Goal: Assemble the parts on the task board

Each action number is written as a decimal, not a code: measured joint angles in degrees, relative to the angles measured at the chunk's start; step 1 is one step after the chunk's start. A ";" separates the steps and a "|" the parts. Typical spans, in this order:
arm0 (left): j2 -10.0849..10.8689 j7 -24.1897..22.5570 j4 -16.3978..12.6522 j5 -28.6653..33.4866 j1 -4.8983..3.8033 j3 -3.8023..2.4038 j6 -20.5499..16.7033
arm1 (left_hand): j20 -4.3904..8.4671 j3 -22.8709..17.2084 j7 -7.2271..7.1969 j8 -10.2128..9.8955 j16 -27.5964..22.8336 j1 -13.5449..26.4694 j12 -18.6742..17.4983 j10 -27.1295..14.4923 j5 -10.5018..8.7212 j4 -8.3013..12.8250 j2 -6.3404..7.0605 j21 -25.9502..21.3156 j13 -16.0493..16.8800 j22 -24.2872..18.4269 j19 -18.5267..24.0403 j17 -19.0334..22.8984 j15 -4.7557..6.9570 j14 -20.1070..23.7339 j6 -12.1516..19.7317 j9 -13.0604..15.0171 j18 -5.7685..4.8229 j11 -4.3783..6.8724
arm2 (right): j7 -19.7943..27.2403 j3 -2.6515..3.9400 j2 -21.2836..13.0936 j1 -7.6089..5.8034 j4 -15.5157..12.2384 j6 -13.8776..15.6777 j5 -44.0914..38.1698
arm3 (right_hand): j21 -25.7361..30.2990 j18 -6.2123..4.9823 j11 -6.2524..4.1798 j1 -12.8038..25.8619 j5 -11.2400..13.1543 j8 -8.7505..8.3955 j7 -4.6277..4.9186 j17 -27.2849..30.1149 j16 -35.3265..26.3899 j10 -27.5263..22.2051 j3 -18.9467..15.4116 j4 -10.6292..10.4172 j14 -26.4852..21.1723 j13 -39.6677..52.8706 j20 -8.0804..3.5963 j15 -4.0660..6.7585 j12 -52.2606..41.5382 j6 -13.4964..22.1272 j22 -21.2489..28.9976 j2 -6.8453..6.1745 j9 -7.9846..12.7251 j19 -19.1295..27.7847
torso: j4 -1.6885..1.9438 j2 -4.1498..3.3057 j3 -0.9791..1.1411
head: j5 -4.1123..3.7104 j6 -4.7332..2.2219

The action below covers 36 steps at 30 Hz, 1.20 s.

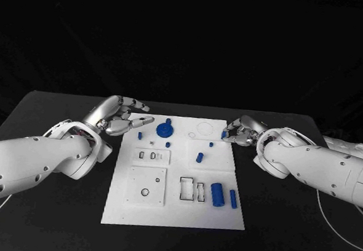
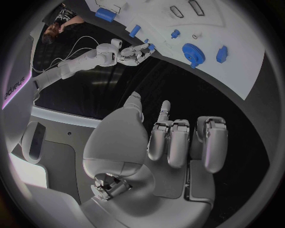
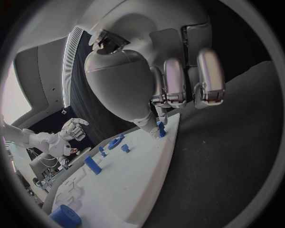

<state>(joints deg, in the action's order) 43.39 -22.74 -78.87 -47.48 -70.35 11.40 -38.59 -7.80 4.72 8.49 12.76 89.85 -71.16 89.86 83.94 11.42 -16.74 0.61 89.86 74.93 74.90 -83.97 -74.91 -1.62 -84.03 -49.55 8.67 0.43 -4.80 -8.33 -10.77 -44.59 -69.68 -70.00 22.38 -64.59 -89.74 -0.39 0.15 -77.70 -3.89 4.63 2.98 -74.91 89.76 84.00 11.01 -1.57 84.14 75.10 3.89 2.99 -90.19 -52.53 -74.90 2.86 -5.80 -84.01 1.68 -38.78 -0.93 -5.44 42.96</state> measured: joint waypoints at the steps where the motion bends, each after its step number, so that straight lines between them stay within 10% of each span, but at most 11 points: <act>1: 0.02 0.00 -0.01 0.00 0.00 0.00 0.00 | 0.00 0.00 0.00 0.00 0.00 0.00 0.00 0.00 0.00 0.00 0.00 0.00 0.00 0.00 0.00 0.00 0.00 0.00 0.00 0.00 0.00 0.00 | -0.02 0.00 0.01 0.00 0.00 -0.01 0.00 | 0.00 0.00 -0.09 0.00 0.00 0.00 0.00 0.00 0.00 0.09 0.00 0.00 0.00 -0.03 -0.12 0.00 0.00 0.00 0.00 0.00 0.00 0.12 | 0.01 0.01 0.00 | 0.05 0.04; 23: 0.42 0.00 -0.35 0.00 -0.01 0.00 -0.01 | 0.00 0.00 0.00 0.00 0.00 0.00 0.00 0.00 0.00 0.00 0.00 0.00 -0.01 0.00 0.00 0.01 0.00 0.00 0.00 0.00 0.00 0.00 | -0.24 0.04 0.50 -0.03 0.06 -0.17 -0.02 | 0.00 0.00 -0.09 -0.22 -0.01 -0.46 0.08 -0.05 0.00 0.09 -0.42 -0.12 -0.20 -0.04 -0.40 0.19 -0.03 0.08 -0.04 -0.25 0.19 0.01 | -0.04 0.01 0.00 | 0.66 0.27; 36: 0.51 0.00 -0.38 0.00 -0.01 0.00 -0.02 | 0.00 0.16 0.00 -0.23 0.00 -0.30 0.00 0.00 0.00 0.17 -0.30 0.00 -0.02 0.00 0.00 0.01 0.00 0.00 0.00 0.00 0.00 0.00 | -0.38 0.08 0.45 -0.06 -0.01 0.02 -0.31 | 0.00 0.00 -0.26 -0.28 0.27 1.58 1.01 -0.04 0.00 -0.11 -0.35 -0.66 -0.21 -0.13 -0.40 0.19 -0.18 -6.59 -0.03 0.92 -0.24 0.01 | 0.02 0.02 0.03 | 0.70 0.26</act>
<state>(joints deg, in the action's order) 43.91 -22.74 -79.24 -47.48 -70.36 11.40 -38.61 -7.80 4.88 8.49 12.54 89.85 -71.47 89.86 83.94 11.42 -16.57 0.30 89.86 74.91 74.90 -83.97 -74.90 -1.62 -84.03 -49.55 8.67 0.42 -4.79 -8.71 -10.68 -44.14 -69.74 -70.01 22.40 -64.90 -89.74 -0.39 -0.11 -77.98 -3.61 6.21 3.99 -74.94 89.77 83.90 10.66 -2.23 83.93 74.96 3.49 3.18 -90.37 -59.12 -74.93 3.78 -6.04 -84.00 1.69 -38.76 -0.90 -4.74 43.23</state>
